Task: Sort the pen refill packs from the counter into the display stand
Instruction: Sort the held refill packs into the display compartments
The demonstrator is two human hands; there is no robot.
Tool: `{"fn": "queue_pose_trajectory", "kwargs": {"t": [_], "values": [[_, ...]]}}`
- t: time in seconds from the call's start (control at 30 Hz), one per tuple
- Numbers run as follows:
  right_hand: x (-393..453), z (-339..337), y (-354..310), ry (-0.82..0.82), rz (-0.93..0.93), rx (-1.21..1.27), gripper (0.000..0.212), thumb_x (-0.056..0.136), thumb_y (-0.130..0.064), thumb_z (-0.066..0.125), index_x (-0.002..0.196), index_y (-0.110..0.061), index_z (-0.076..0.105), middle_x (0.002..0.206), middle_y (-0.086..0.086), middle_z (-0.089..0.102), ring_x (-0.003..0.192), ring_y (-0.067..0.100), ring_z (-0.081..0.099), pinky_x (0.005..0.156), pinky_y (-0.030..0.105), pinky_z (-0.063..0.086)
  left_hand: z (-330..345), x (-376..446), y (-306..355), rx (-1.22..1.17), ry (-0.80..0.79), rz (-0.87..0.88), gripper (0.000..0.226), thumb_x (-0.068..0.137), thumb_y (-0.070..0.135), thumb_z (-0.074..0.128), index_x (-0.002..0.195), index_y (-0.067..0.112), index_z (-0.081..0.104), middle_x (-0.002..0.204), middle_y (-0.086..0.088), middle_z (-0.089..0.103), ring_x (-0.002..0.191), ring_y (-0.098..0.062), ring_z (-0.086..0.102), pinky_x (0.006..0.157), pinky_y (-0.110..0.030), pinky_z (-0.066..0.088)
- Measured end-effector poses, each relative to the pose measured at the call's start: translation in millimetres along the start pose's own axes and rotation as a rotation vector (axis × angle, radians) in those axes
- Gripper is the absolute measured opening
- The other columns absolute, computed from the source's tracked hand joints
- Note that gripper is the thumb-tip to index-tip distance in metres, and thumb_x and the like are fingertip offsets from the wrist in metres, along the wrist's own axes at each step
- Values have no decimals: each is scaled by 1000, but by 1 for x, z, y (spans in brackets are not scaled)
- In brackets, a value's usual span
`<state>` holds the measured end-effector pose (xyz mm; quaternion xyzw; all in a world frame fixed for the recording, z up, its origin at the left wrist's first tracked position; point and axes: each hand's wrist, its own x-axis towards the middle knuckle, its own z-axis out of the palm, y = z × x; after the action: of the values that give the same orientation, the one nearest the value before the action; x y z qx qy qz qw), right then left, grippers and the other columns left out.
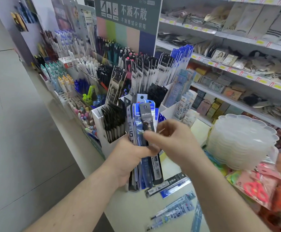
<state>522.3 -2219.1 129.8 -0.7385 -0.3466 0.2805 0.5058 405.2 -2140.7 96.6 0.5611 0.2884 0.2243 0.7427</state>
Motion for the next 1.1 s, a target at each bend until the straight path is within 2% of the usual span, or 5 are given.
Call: {"fn": "queue_pose_trajectory", "kwargs": {"t": [0.17, 0.4, 0.73, 0.97, 1.1], "values": [[-19, -5, 29, 42, -13, 126, 13, 79, -22, 78, 78, -10, 73, 70, 15, 67, 63, 16, 54, 62, 36, 46, 6, -2, -12, -122, -146, -166, 44, 61, 1, 66, 104, 3, 69, 91, -19, 68, 78, -29, 68, 69, -39, 59], [-35, -17, 43, 216, 125, 421, 18, 101, -11, 51, 85, -13, 58, 61, 0, 59, 50, 16, 54, 46, 27, 44, 11, -3, -23, -115, -144, -247, 53, 64, 3, 71, 116, 1, 64, 99, -20, 73, 83, -33, 72, 70, -43, 61], [-43, -13, 50, 25, 37, 381, 33, 92, -5, 66, 62, -20, 67, 50, -11, 53, 45, 3, 44, 46, 14, 37, 13, -8, -27, -50, -187, -204, 50, 66, 5, 73, 116, 9, 68, 104, -18, 72, 92, -32, 71, 77, -43, 58], [-45, -8, 56, 55, 104, 497, 22, 93, -11, 65, 72, -18, 65, 63, 10, 48, 53, 18, 36, 48, 29, 30, 4, -10, -25, -62, -220, -219, 60, 66, 1, 65, 125, 8, 62, 115, -22, 70, 103, -38, 68, 81, -47, 56], [-47, -6, 53, -10, 52, 419, 16, 93, -8, 65, 80, -16, 67, 52, -7, 51, 43, 7, 41, 39, 16, 31, 2, -12, -25, -32, -240, -221, 58, 64, 0, 63, 122, 11, 64, 111, -23, 70, 95, -36, 70, 78, -47, 57]]}}
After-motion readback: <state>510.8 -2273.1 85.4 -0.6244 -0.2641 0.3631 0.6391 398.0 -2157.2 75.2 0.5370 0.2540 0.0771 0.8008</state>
